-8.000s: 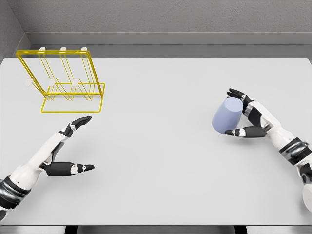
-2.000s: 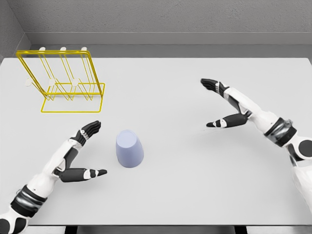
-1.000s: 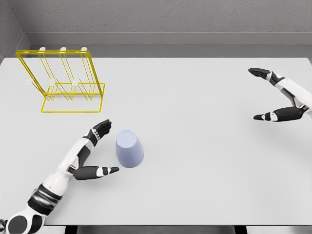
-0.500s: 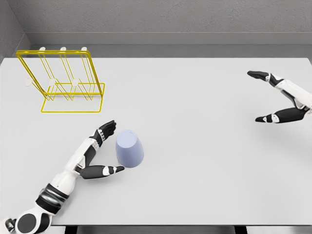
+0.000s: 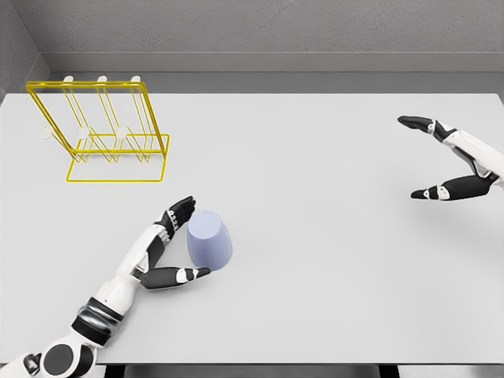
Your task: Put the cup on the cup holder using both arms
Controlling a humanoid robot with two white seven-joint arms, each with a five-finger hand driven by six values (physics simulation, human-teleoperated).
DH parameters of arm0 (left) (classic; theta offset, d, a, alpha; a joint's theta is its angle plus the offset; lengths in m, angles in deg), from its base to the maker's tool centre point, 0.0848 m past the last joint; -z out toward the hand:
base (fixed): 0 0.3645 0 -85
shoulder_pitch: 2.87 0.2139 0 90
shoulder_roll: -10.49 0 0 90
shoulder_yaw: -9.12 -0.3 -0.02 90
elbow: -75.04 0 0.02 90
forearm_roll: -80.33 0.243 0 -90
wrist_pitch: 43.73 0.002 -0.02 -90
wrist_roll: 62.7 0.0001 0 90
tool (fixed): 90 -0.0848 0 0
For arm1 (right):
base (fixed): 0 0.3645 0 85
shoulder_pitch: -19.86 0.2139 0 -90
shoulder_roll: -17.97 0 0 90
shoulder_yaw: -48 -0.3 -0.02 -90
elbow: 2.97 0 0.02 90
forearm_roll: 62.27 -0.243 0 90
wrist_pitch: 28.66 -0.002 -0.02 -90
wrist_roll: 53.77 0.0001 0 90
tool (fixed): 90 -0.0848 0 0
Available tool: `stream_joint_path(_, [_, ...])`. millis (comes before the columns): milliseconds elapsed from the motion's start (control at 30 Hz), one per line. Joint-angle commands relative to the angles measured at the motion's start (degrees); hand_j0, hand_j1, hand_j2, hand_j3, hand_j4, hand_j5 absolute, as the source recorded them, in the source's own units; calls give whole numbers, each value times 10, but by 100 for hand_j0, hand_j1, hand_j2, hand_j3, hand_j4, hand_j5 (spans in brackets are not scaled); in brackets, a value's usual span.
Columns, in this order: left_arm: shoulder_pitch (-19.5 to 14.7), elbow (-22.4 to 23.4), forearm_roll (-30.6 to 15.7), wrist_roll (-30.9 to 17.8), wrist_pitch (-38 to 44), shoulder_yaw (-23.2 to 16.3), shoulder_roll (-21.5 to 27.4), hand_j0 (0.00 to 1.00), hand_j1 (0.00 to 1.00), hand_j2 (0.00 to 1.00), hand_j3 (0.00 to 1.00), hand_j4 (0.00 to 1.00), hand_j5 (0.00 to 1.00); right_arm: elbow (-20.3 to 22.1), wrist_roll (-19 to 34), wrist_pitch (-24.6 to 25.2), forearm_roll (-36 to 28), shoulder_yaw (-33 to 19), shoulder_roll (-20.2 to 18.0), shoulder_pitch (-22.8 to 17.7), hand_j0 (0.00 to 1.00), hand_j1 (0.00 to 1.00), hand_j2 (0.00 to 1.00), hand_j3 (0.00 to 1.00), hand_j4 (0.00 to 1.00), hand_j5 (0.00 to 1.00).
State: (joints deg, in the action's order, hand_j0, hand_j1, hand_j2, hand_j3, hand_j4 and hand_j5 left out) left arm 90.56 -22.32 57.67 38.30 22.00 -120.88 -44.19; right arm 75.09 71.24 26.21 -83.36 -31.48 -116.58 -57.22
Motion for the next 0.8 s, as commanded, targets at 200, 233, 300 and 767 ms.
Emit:
stream_joint_path(200, [-8,5,2,0,8,-1,-12,100,100,100,100,100,100,-1,0,1,-47,6,-3,-3,100,100,100,100,100,100])
stream_joint_path(233, [-8,5,2,0,8,-1,-12,100,100,100,100,100,100,-13,0,1,-76,13,-2,-3,100,100,100,100,100,100])
stream_joint_path(300, [-8,5,2,-1,9,-1,-14,100,100,100,100,100,100,-50,0,1,-115,27,-2,-1,100,100,100,100,100,100])
stream_joint_path(767, [-14,5,4,-2,13,-9,-34,100,100,100,100,100,100,-27,0,1,-111,68,-6,-5,100,100,100,100,100,100])
